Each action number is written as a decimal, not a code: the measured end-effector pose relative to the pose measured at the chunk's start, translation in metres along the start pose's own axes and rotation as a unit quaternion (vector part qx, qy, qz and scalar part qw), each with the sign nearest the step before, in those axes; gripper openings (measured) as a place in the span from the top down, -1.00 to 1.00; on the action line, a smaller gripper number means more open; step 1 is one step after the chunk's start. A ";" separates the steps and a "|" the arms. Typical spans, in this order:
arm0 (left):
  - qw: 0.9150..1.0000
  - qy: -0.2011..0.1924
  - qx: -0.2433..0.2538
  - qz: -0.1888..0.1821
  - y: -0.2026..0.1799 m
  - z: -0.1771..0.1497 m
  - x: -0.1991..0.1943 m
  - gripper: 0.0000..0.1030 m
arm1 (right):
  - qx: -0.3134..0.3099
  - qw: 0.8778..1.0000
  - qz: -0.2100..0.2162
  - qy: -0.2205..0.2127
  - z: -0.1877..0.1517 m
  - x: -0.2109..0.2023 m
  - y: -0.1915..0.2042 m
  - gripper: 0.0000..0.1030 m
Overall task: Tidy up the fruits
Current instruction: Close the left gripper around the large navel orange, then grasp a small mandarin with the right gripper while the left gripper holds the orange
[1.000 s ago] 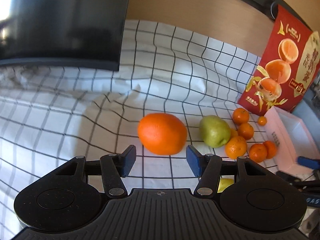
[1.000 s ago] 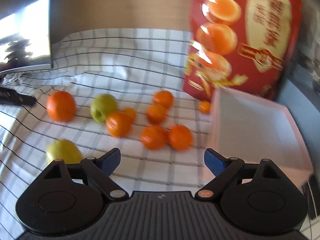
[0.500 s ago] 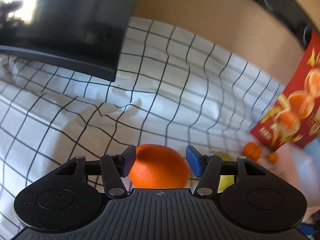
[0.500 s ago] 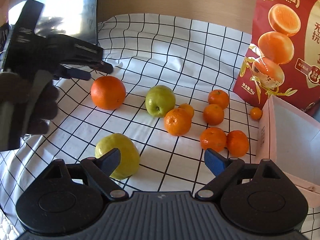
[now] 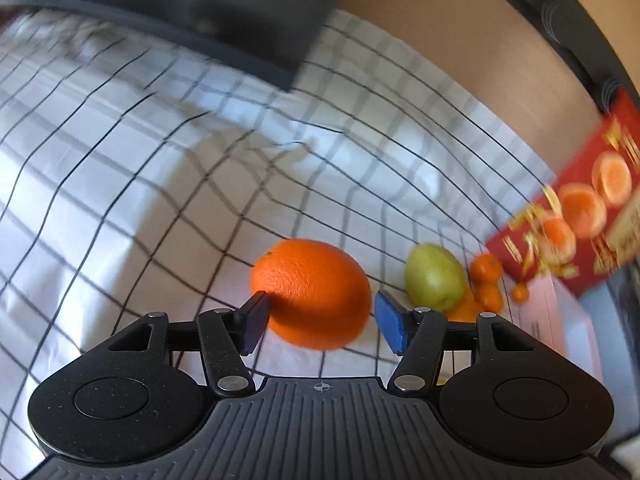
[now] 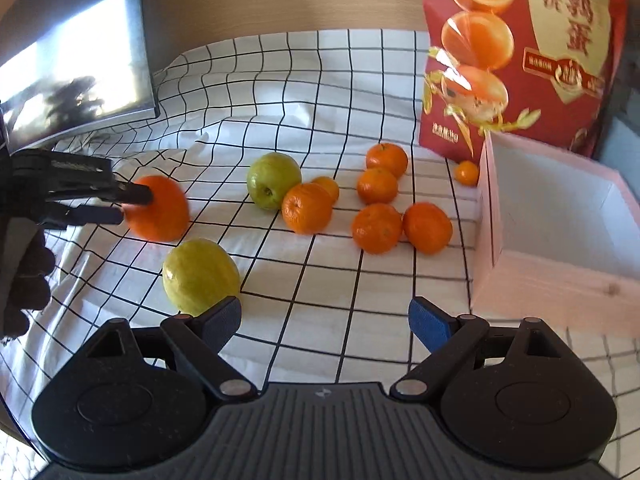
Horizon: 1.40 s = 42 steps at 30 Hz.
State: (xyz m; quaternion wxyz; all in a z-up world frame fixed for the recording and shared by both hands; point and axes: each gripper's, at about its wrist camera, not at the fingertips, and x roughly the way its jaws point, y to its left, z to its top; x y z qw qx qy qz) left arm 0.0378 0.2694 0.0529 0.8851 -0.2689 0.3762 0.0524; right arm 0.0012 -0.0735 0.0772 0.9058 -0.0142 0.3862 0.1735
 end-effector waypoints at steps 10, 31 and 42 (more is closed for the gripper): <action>0.999 -0.006 -0.001 0.033 -0.009 0.020 0.029 -0.51 | -0.038 0.999 -0.003 0.012 -0.011 0.000 0.007 -0.77; 0.997 0.024 0.057 0.037 -0.035 0.039 0.077 -0.58 | -0.017 0.998 -0.051 0.019 -0.032 -0.019 -0.017 -0.77; 0.986 0.015 0.162 0.039 -0.047 0.016 0.051 -0.55 | -0.017 0.998 -0.052 0.013 -0.033 -0.023 -0.019 -0.77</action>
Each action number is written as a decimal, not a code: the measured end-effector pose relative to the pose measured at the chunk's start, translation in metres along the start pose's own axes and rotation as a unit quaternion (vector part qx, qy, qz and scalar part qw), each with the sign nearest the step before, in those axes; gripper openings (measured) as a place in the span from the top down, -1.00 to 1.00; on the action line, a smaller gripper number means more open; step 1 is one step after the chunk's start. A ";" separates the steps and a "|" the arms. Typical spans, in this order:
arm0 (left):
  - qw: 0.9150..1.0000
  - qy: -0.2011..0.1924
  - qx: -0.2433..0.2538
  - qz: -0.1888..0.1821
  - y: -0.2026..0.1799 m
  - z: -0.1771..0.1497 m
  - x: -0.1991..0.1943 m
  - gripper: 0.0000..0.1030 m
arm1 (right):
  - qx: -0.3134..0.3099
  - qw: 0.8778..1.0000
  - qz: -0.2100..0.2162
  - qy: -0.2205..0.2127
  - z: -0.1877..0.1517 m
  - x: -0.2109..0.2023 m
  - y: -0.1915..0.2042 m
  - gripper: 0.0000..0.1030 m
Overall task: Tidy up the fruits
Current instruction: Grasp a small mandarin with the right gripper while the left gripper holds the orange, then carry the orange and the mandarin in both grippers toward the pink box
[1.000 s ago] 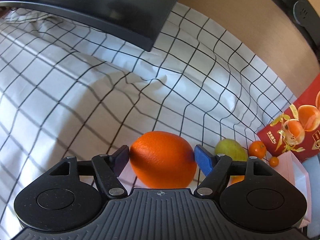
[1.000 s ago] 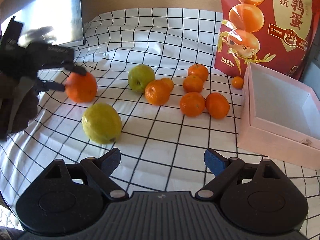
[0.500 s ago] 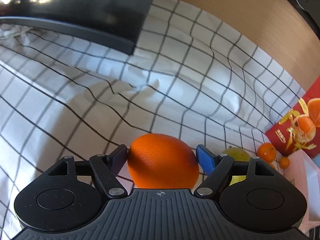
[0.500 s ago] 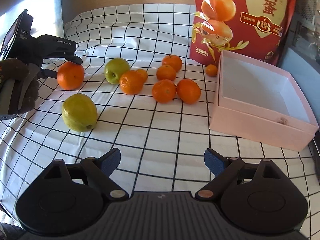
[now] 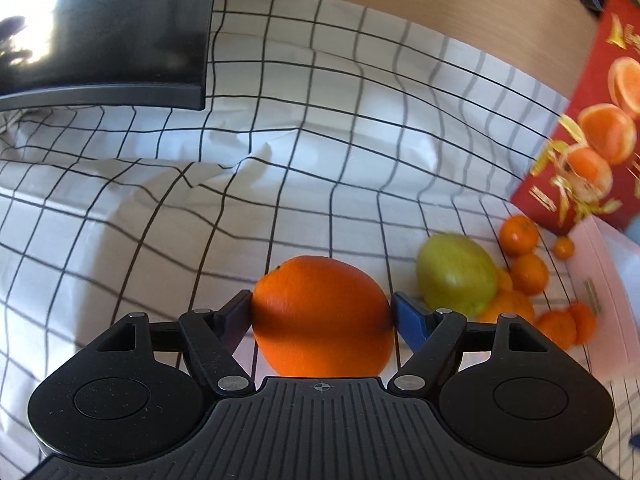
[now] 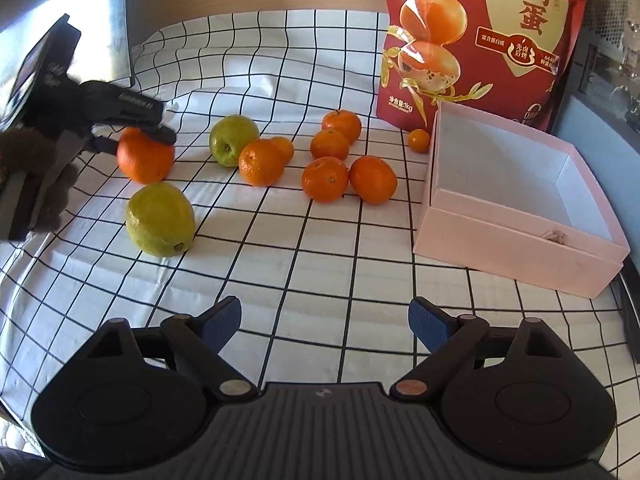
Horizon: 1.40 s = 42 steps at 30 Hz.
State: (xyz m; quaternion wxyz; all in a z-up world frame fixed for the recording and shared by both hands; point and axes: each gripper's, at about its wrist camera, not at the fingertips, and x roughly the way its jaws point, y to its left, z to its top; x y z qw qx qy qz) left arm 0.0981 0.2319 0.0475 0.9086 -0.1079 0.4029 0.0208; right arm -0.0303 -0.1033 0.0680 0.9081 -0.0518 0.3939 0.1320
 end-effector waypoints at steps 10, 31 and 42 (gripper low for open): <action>0.999 0.019 0.008 -0.039 0.015 -0.061 -0.053 -0.53 | -0.033 0.999 0.006 -0.021 0.039 0.024 0.003 -0.16; 0.987 0.067 0.085 -0.122 -0.017 -0.124 -0.098 -0.51 | -0.215 0.973 -0.081 -0.030 0.077 0.109 0.046 0.19; 0.976 0.025 0.123 -0.179 -0.044 -0.102 -0.106 0.36 | -0.084 0.996 0.029 -0.005 0.053 0.036 0.014 0.19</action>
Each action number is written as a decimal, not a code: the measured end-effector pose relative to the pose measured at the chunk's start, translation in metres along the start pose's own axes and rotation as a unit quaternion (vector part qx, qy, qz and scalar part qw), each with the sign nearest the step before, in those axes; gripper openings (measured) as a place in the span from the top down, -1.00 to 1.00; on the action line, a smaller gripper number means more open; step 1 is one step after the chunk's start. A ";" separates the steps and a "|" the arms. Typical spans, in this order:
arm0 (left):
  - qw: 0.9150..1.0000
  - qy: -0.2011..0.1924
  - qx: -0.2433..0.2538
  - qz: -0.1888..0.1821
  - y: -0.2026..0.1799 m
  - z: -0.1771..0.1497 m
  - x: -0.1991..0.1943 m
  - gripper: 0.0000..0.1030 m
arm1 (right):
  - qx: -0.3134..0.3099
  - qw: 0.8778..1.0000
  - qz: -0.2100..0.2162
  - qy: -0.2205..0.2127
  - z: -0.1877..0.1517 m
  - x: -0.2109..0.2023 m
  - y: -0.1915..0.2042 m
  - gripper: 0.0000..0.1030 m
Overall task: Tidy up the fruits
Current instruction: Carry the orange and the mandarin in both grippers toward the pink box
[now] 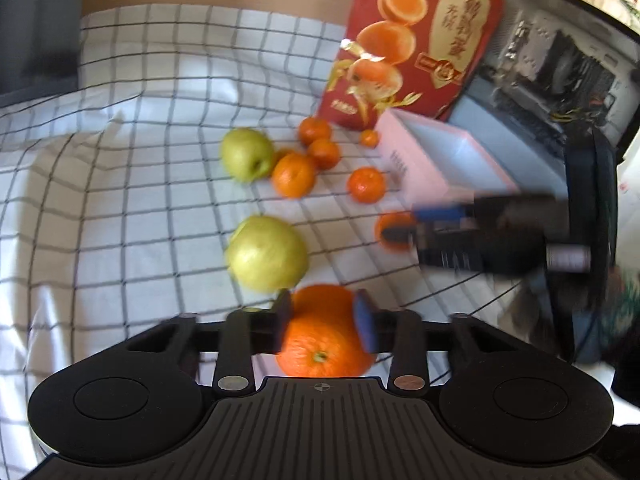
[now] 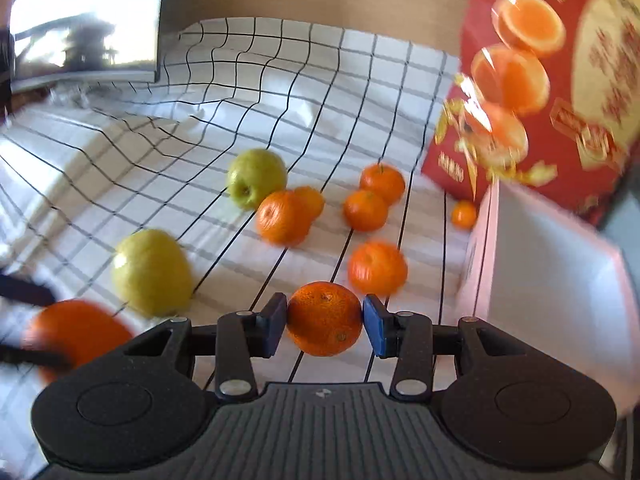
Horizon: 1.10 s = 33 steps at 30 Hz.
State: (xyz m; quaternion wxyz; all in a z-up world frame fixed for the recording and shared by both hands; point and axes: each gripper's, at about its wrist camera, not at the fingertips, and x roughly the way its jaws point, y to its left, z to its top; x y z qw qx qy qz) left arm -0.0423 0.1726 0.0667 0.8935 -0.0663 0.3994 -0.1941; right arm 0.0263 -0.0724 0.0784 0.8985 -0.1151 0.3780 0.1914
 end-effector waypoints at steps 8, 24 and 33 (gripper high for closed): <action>1.000 -0.005 0.023 0.013 -0.010 0.007 0.008 0.34 | 0.034 0.999 -0.001 0.023 -0.036 -0.014 -0.005 0.19; 0.998 0.007 0.060 0.015 -0.036 0.005 0.019 0.08 | 0.002 1.000 -0.010 0.029 -0.046 -0.019 -0.003 0.12; 0.994 0.019 0.099 0.034 -0.051 0.012 0.031 0.04 | 0.014 0.999 -0.017 0.030 -0.053 -0.022 -0.010 0.03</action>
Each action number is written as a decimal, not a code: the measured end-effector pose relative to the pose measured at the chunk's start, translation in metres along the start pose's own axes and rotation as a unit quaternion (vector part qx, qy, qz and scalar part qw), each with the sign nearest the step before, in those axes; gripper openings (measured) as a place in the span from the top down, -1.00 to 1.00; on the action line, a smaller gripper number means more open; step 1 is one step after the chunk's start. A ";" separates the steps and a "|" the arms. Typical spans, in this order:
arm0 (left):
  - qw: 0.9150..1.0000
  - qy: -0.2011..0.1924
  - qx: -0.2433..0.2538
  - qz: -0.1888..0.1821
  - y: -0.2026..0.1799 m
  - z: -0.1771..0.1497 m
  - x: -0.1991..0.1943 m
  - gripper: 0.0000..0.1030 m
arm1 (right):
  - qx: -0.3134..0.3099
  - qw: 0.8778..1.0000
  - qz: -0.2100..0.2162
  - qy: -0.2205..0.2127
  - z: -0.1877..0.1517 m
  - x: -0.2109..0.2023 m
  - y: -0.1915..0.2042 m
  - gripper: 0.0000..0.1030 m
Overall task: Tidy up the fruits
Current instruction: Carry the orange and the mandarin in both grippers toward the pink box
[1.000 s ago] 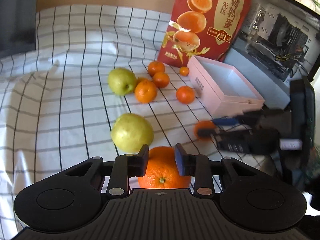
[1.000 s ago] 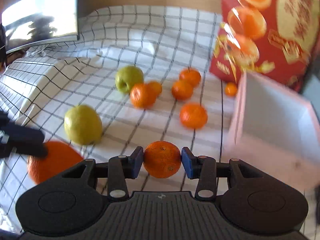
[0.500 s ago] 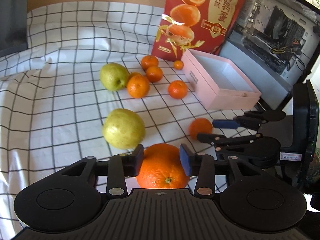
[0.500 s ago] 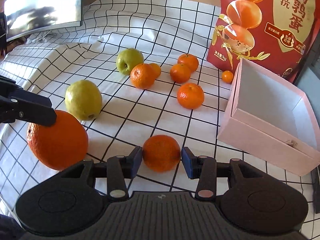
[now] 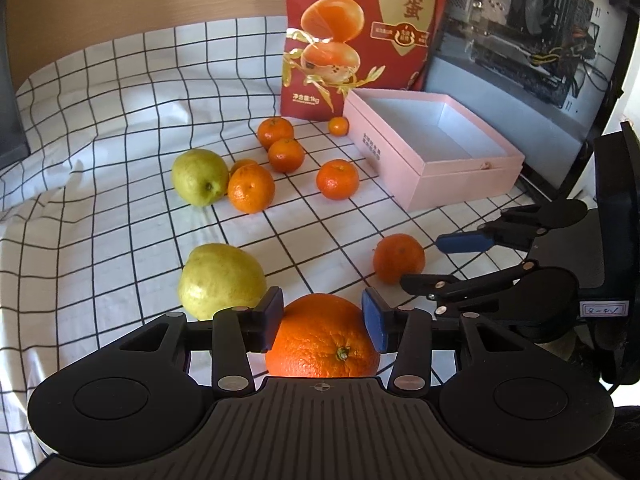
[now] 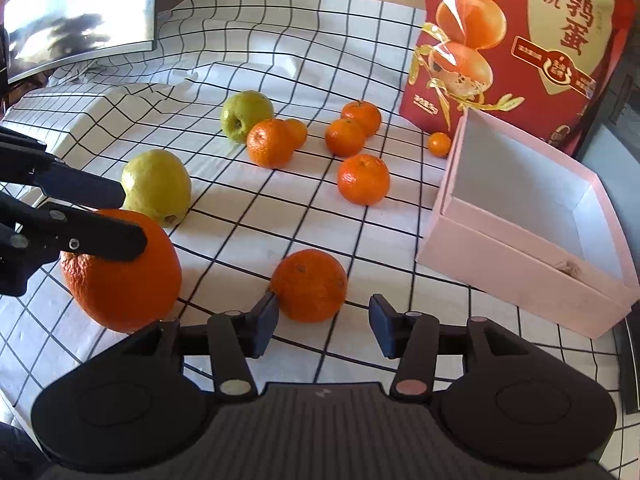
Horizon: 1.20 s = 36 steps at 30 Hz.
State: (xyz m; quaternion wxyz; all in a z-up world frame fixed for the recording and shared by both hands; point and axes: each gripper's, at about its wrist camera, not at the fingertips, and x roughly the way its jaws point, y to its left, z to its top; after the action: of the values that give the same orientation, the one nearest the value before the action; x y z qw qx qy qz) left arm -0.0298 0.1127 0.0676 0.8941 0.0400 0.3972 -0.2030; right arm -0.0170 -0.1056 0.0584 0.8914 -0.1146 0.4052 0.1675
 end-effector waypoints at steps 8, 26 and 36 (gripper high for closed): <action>1.000 0.001 -0.002 -0.009 -0.007 0.009 0.013 0.00 | 0.015 1.000 -0.019 0.004 -0.005 -0.001 -0.014 -0.13; 0.995 0.021 0.061 -0.076 -0.032 0.004 0.018 -0.08 | 0.035 0.999 -0.034 -0.002 -0.010 -0.002 -0.026 -0.21; 0.994 0.036 0.067 -0.076 -0.040 0.025 0.054 -0.72 | 0.065 0.996 -0.056 -0.001 -0.023 -0.016 -0.050 -0.22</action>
State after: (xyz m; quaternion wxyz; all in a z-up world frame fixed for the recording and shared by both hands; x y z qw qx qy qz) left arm 0.0042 0.0522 0.0489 0.8564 0.0770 0.4163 -0.2955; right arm -0.0232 -0.1622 0.0588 0.9056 -0.0783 0.4069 0.0907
